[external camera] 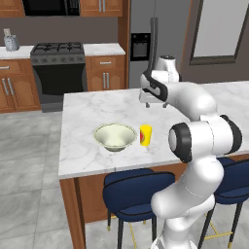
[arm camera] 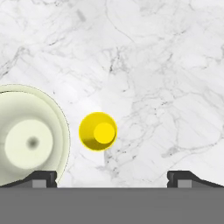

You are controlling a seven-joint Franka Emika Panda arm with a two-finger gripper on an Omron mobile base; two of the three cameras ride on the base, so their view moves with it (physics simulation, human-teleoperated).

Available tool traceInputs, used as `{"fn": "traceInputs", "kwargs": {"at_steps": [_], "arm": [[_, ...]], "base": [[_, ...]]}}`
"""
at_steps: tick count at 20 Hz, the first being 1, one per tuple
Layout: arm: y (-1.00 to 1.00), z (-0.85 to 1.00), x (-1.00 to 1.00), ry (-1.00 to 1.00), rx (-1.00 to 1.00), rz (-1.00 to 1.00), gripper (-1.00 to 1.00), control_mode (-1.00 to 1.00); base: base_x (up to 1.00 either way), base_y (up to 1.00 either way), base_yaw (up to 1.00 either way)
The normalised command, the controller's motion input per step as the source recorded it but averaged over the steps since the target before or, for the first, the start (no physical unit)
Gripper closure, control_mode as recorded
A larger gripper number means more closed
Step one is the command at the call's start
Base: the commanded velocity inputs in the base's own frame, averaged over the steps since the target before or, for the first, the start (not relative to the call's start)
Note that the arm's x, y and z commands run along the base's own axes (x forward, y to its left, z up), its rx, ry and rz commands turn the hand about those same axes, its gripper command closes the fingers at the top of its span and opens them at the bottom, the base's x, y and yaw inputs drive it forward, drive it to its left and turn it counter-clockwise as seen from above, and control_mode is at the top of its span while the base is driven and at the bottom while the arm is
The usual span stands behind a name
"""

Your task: Place the cup inside the bowl on the dining table and move the bowl to any counter.

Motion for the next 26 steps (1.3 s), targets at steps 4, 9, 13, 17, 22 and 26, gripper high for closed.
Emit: {"fn": "traceInputs", "kwargs": {"at_steps": [4, 9, 13, 17, 22, 26], "arm": [[0.0, -0.09, 0.0, 0.02, 0.0, 0.0, -1.0, -1.0], [0.0, -0.19, 0.0, 0.0, 0.0, 0.0, -1.0, -1.0], [0.0, -0.18, 0.0, 0.0, 0.0, 0.0, -1.0, -1.0], [0.0, -0.13, 0.0, 0.0, 0.0, 0.0, -1.0, -1.0], [0.0, -0.13, 0.0, 0.0, 0.0, 0.0, -1.0, -1.0], [0.0, -0.13, 0.02, 0.0, 0.0, 0.0, -1.0, -1.0]], "base": [[0.0, 0.0, 0.0], [0.0, 0.0, 0.0], [0.0, 0.0, 0.0], [0.0, 0.0, 0.0], [0.0, 0.0, 0.0], [0.0, 0.0, 0.0]]}}
